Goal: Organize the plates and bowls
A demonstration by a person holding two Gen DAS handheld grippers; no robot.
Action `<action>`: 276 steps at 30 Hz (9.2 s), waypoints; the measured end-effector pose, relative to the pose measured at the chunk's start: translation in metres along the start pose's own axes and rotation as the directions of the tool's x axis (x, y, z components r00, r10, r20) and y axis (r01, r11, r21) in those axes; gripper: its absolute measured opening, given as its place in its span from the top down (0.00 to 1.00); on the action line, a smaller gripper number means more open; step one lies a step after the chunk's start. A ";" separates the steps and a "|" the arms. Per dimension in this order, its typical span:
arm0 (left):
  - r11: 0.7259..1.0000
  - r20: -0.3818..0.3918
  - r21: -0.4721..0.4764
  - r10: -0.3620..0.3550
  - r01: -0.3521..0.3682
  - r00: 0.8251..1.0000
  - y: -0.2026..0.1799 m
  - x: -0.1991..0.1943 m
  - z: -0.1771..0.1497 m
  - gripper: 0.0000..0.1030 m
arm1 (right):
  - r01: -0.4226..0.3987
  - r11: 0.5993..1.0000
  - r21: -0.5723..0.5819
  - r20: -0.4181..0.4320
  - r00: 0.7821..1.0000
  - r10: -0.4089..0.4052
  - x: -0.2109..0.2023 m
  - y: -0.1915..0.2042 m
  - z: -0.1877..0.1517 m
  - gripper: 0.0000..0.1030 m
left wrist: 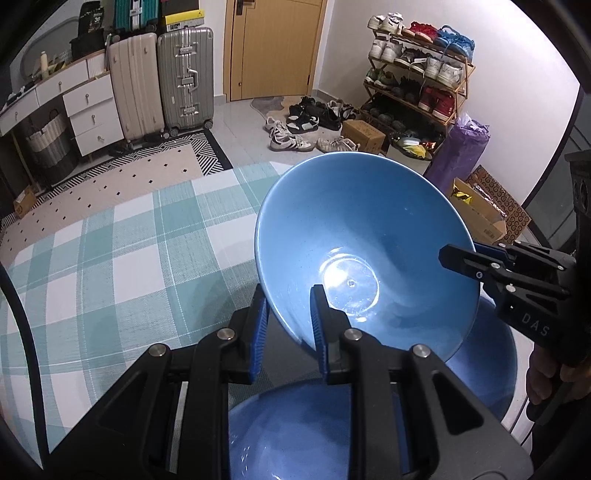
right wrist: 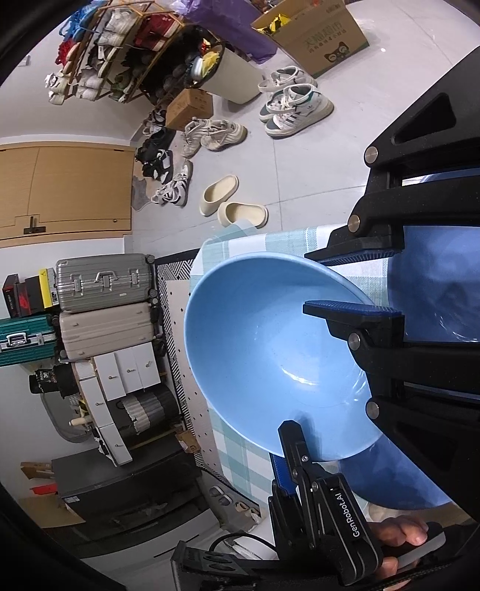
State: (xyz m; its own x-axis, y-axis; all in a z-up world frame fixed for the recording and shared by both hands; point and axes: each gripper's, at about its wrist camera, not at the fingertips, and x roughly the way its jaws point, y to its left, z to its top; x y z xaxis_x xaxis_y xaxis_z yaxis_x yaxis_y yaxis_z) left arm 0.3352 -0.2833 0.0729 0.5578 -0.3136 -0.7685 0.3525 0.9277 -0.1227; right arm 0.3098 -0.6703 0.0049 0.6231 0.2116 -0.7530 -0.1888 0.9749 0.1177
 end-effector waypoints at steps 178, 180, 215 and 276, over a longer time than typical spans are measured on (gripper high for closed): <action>0.992 0.001 -0.108 -0.061 0.061 0.998 -0.060 -0.149 -0.173 0.01 | 0.115 0.987 0.111 0.193 0.972 -0.135 -0.156 0.026 -0.130 0.02; 0.990 -0.010 -0.095 -0.104 0.103 0.994 -0.070 -0.147 -0.173 0.02 | 0.121 0.985 0.121 0.195 0.970 -0.143 -0.158 0.019 -0.133 0.02; 0.974 -0.180 -0.083 -0.225 0.213 0.958 -0.153 -0.068 -0.169 0.56 | 0.089 0.977 0.195 0.037 0.995 -0.098 -0.072 -0.066 -0.157 0.70; 0.976 0.031 0.069 -0.207 0.205 0.978 -0.154 -0.177 -0.152 0.73 | 0.191 0.971 0.143 0.195 0.957 -0.216 -0.179 -0.013 -0.137 0.85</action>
State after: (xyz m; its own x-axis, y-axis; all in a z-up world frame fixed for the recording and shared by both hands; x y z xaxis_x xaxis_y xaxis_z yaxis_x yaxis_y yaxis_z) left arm 0.0682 -0.3394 0.1325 0.4958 -0.5050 -0.7065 0.5101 0.8278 -0.2337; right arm 0.0968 -0.7298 0.0500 0.7849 0.0048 -0.6196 0.0441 0.9970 0.0636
